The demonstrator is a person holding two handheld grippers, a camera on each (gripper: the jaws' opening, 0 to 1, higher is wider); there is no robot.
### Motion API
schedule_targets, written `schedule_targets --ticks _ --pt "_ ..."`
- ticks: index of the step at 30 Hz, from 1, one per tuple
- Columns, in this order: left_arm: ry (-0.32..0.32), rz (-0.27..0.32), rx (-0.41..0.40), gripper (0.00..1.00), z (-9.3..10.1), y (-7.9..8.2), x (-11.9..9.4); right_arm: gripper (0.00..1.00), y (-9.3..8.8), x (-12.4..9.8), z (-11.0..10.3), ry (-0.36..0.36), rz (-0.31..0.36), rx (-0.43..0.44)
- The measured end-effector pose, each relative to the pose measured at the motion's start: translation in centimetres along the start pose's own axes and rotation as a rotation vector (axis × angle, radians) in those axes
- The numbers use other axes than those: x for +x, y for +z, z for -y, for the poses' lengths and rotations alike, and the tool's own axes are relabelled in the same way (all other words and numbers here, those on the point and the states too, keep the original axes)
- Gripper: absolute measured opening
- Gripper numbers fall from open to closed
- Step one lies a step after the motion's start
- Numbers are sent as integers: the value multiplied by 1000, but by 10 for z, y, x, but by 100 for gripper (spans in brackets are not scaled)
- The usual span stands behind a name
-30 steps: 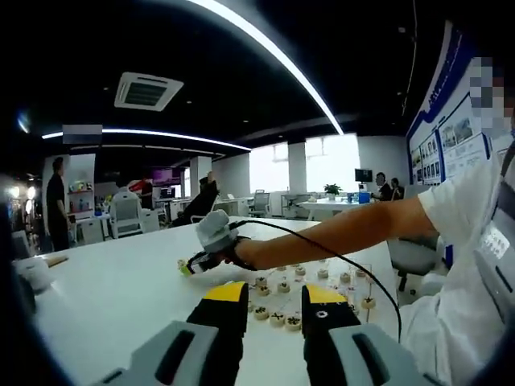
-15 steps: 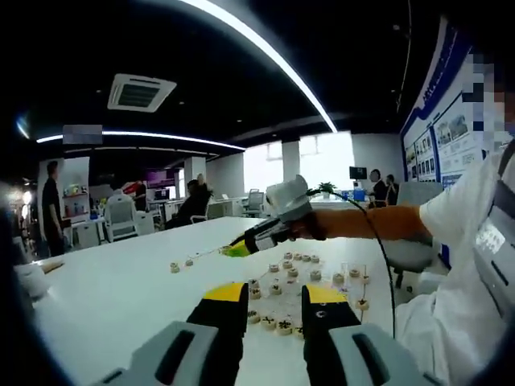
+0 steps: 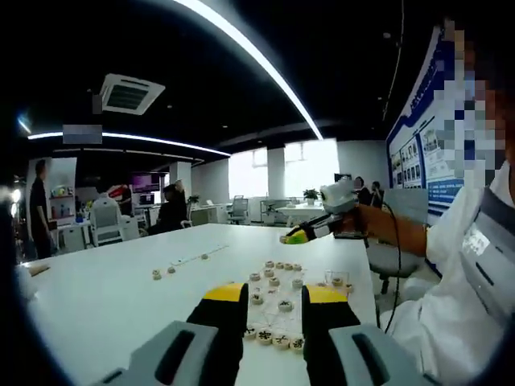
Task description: Pick up the chess pieces one by one and place each piece onto its starting position on the chessboard, setting the pieces on their correct points until all the chess pieces are arranged in the starting layout
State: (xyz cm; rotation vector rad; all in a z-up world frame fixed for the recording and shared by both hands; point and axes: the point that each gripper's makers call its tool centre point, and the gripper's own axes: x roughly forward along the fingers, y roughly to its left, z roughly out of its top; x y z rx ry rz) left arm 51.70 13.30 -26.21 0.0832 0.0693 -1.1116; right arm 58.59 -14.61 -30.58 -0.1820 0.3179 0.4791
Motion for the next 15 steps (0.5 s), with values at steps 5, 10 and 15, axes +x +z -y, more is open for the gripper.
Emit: schedule_targets --ticks 5,10,15 --pt "-23 4 5 28 4 -1 1 18 -67 -30 10 -45 -75 87" --pt "-16 7 6 28 3 0 -2 18 -88 -26 26 -107 -121 86" --pt "-12 4 5 28 0 0 -2 18 -101 -17 24 -90 -152 109"
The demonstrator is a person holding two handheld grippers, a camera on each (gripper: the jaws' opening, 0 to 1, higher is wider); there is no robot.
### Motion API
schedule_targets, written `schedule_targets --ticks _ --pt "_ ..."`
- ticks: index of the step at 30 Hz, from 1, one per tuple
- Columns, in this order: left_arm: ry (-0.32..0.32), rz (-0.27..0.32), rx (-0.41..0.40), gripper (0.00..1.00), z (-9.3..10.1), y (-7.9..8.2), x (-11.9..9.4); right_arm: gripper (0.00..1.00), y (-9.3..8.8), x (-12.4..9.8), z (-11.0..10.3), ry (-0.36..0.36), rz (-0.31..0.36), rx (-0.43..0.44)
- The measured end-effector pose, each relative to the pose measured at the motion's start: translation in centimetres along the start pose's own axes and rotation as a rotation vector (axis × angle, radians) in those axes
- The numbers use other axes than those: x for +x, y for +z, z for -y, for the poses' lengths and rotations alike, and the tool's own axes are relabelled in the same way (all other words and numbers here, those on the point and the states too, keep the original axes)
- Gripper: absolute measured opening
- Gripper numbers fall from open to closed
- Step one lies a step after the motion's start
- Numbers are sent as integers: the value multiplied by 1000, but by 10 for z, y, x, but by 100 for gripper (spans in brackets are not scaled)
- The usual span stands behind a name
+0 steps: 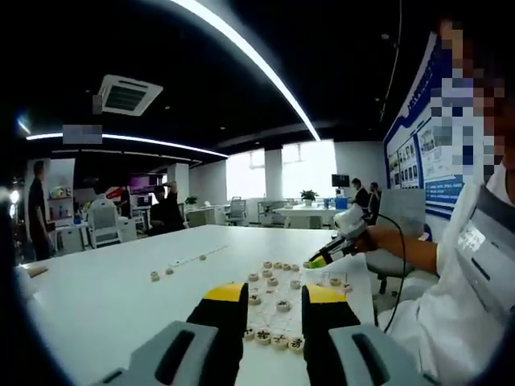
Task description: Pick up the chess pieces one by one and place each piece onto its starting position on the chessboard, setting the pieces on their correct points until all the chess pieces are arranged in the starting layout
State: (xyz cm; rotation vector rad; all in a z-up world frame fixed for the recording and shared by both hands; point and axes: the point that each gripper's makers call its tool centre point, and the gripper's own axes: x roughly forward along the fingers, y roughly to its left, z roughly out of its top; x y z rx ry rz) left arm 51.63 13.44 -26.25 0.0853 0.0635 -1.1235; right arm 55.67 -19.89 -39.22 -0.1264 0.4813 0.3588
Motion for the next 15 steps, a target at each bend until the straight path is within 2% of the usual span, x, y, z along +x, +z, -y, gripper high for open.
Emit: schedule_targets --ticks 5,9,12,15 --pt "12 -19 0 28 -3 -5 2 18 -2 7 6 -17 7 17" --pt "12 -15 -1 28 -4 -4 1 18 -8 12 12 -36 -15 1" --pt "14 -12 -4 28 -5 -3 0 18 -8 12 13 -36 -6 5" --pt "17 -16 -2 28 -5 -4 1 23 -7 13 12 -28 -3 -3"
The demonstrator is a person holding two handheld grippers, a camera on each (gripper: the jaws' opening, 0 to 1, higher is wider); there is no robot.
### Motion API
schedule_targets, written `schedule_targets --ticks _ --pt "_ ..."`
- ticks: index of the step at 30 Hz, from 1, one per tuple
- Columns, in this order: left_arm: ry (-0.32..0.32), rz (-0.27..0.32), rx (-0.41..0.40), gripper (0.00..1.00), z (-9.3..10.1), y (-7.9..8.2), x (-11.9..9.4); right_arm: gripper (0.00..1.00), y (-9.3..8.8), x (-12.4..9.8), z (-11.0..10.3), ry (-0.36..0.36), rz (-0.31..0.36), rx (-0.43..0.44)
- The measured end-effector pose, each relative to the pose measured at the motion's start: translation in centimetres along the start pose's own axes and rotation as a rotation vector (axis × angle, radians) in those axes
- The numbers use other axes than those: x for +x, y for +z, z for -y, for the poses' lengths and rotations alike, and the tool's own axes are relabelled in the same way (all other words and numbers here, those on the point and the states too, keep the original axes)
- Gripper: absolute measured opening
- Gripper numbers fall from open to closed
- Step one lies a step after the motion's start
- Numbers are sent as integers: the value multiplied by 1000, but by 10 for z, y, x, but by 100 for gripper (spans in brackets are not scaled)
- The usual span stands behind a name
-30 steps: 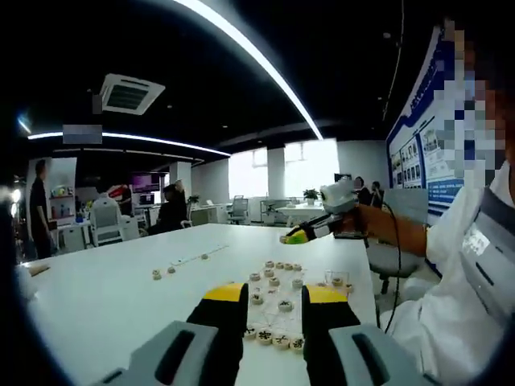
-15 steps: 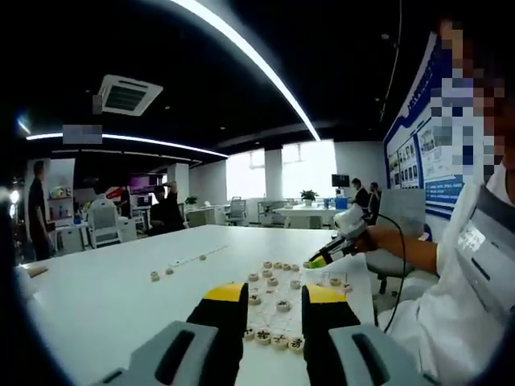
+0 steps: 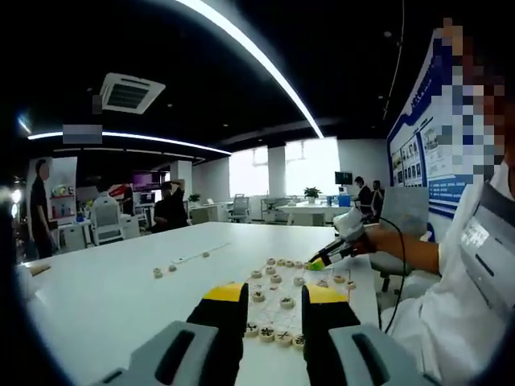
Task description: Pick up the chess pieces one by one and place each piece onto its starting position on the chessboard, setting the pieces on their correct points until all the chess pieces are arranged in the starting layout
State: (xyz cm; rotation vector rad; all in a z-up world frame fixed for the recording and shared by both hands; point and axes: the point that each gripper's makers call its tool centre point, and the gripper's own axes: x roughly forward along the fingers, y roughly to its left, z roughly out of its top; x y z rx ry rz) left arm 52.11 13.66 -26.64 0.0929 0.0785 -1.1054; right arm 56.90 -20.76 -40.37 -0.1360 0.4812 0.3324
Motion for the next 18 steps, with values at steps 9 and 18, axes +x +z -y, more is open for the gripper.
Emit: schedule_targets --ticks 9,18 --pt "5 2 0 28 -1 1 0 56 15 -25 -14 34 112 8" --pt "5 4 2 28 1 2 0 55 58 -44 -34 50 205 -32"
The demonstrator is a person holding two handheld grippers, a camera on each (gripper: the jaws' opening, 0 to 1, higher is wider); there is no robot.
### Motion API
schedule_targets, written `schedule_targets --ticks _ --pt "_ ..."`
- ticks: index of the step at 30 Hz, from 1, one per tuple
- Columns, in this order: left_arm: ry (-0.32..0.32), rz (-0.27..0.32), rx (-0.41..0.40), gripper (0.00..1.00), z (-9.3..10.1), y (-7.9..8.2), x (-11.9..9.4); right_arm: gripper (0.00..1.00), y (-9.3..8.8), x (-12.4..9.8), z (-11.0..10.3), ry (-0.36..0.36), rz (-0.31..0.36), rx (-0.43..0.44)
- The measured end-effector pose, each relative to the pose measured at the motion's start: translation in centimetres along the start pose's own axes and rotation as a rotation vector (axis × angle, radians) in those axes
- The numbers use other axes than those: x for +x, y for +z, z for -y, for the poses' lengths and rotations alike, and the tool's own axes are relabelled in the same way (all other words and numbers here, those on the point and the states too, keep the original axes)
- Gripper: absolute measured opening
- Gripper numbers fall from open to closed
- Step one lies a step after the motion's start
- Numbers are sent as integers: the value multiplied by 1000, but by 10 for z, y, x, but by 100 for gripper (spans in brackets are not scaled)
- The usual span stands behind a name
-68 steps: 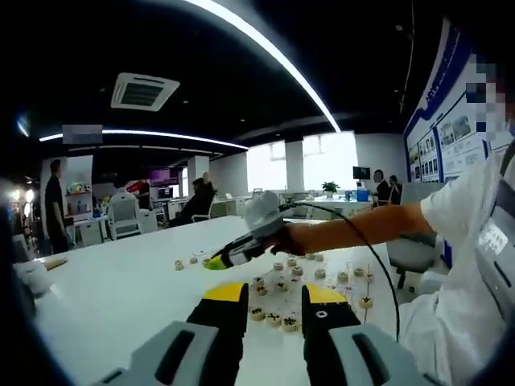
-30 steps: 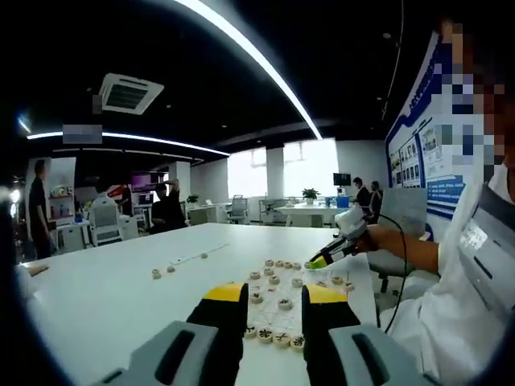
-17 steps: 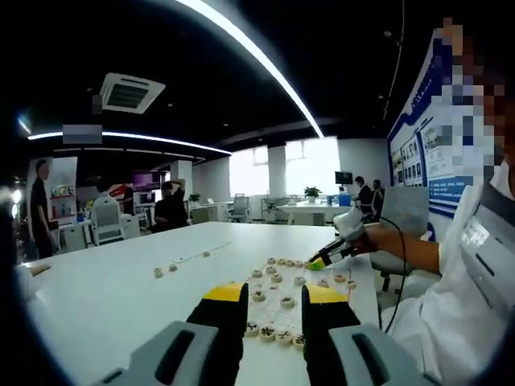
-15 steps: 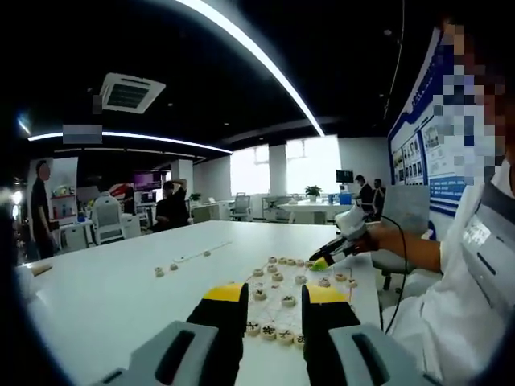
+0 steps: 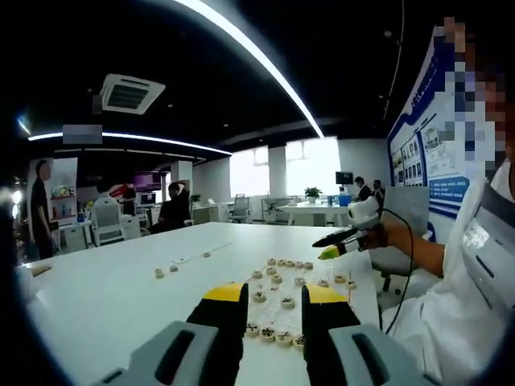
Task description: Pick up the chess pieces one by one and place each piece onto its starting position on the chessboard, setting the pieces on their correct points until all the chess pieces are arranged in the starting layout
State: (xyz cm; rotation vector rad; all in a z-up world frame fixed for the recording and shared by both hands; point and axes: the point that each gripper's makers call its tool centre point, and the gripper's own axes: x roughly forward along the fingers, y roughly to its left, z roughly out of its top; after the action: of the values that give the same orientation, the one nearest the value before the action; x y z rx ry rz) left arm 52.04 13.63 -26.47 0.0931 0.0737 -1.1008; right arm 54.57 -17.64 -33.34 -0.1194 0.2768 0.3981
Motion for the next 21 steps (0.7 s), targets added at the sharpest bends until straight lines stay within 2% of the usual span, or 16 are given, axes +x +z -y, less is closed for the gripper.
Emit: schedule_targets --ticks 2,6,10,15,21 --pt "1 0 1 28 0 0 0 54 15 2 -3 1 17 -34" --pt "-2 1 4 28 1 1 0 47 32 13 -7 11 36 -56" --pt "0 1 4 28 1 0 -1 43 42 26 -10 31 38 -60" --pt "8 5 1 28 -2 1 -2 41 55 46 -11 51 20 -113" --pt "6 0 0 28 -2 0 -1 40 73 67 -12 88 17 -96"
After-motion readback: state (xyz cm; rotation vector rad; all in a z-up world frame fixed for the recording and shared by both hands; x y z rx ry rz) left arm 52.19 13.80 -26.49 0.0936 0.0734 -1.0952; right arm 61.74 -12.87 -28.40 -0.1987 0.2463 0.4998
